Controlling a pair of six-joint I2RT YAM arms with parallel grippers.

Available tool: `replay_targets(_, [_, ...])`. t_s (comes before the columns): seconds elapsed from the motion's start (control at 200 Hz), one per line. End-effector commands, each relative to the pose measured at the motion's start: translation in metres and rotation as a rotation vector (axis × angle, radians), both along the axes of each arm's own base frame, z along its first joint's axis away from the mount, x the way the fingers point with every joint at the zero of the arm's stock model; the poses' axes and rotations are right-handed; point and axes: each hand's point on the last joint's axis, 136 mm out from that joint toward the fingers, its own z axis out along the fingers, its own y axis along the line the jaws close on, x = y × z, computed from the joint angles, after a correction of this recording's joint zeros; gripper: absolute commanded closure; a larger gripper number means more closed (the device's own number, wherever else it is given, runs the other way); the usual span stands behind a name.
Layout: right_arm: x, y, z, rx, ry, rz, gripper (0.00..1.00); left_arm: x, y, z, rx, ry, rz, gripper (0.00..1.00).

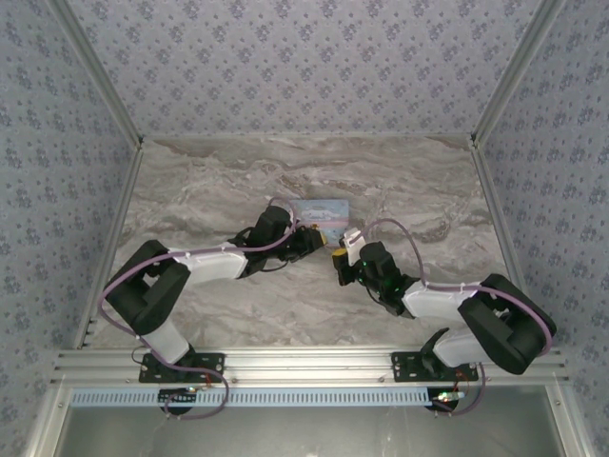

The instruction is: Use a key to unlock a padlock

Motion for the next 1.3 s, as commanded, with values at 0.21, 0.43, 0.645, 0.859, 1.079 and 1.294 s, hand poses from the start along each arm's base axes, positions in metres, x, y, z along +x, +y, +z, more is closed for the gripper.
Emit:
replay_targets(0.21, [0.009,0.007,0.018,0.054,-0.041,-0.012,1.00,0.006,-0.008,0.035,-0.063,-0.072,-0.001,0.79])
replay_targets(0.43, [0.010,0.008,0.021,0.069,-0.047,-0.013,1.00,0.006,-0.008,0.036,-0.063,-0.073,-0.001,0.79])
replay_targets(0.645, [0.012,0.008,0.025,0.081,-0.057,-0.018,1.00,0.006,-0.008,0.036,-0.064,-0.073,-0.001,0.79])
replay_targets(0.859, [0.014,0.010,0.028,0.094,-0.068,-0.016,1.00,0.005,-0.011,0.041,-0.083,-0.070,-0.005,0.79])
replay_targets(1.079, [0.016,0.011,0.035,0.120,-0.094,-0.012,1.00,0.003,-0.012,0.048,-0.114,-0.055,0.000,0.79])
replay_targets(1.294, [0.019,0.011,0.042,0.146,-0.112,0.003,1.00,0.000,-0.017,0.054,-0.138,-0.044,-0.017,0.79])
